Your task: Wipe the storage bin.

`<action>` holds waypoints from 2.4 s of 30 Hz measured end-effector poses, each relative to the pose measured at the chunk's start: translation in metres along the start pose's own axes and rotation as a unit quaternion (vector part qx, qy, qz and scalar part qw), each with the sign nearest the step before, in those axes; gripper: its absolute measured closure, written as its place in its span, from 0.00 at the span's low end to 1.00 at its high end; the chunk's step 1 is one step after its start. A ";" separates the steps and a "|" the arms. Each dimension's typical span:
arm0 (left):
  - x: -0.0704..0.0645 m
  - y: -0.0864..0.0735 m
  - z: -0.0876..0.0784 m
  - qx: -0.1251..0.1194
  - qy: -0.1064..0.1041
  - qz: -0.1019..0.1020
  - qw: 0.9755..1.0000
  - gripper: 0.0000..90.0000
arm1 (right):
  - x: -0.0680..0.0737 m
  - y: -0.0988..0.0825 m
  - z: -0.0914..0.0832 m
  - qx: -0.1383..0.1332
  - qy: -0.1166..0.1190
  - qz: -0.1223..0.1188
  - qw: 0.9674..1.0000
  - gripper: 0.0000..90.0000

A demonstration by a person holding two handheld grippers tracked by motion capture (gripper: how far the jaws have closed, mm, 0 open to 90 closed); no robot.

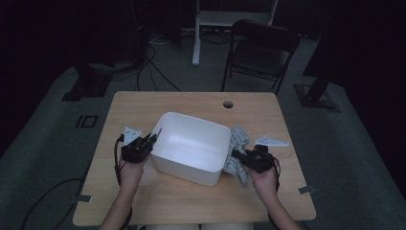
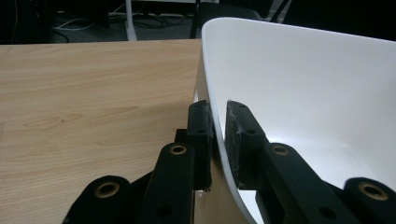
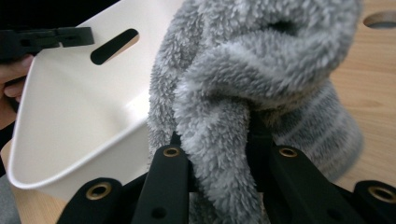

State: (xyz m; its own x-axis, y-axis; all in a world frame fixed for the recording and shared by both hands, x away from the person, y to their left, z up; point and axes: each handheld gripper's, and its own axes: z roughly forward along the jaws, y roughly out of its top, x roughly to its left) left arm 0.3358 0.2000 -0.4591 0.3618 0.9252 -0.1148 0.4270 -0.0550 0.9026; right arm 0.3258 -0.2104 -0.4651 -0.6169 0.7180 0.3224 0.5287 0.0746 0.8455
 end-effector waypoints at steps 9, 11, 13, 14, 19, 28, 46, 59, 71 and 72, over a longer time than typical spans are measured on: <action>-0.001 0.001 0.000 0.004 0.000 0.008 1.000 0.89 | 0.003 -0.001 0.007 0.002 -0.006 -0.012 1.000 0.85; 0.000 0.000 0.000 0.002 -0.001 0.002 1.000 0.89 | 0.002 -0.003 0.009 0.007 -0.006 -0.009 1.000 0.85; -0.001 0.000 0.000 0.002 0.000 0.003 1.000 0.90 | 0.000 -0.006 0.012 0.012 -0.008 -0.004 1.000 0.85; -0.001 0.000 0.000 0.000 0.000 0.000 1.000 0.89 | -0.001 -0.007 0.014 0.017 -0.009 -0.004 1.000 0.85; -0.001 -0.001 0.000 -0.003 0.006 -0.002 1.000 0.89 | -0.004 -0.009 0.012 0.014 -0.006 0.004 1.000 0.85; -0.003 0.000 0.000 0.000 0.004 0.002 1.000 0.89 | 0.013 -0.007 -0.003 -0.003 0.003 -0.017 1.000 0.84; -0.005 -0.002 -0.001 -0.004 0.012 0.001 1.000 0.89 | 0.020 -0.011 -0.014 -0.001 0.019 -0.018 1.000 0.84; -0.005 -0.001 -0.001 -0.002 0.014 -0.001 1.000 0.88 | 0.017 -0.017 -0.012 0.010 0.015 0.003 1.000 0.84; -0.007 -0.002 -0.002 -0.001 0.018 0.007 1.000 0.88 | 0.035 -0.024 -0.011 0.007 0.018 -0.019 1.000 0.84; -0.007 -0.002 -0.002 -0.002 0.018 0.006 1.000 0.89 | 0.032 -0.024 -0.008 0.021 0.015 -0.018 0.999 0.84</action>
State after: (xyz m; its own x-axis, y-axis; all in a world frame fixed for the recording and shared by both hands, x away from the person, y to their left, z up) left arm 0.3311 0.1942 -0.4593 0.3361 0.9376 -0.0896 0.4193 -0.0637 0.9056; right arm 0.2890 -0.1946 -0.4717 -0.6534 0.6926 0.3054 0.5293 0.1296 0.8385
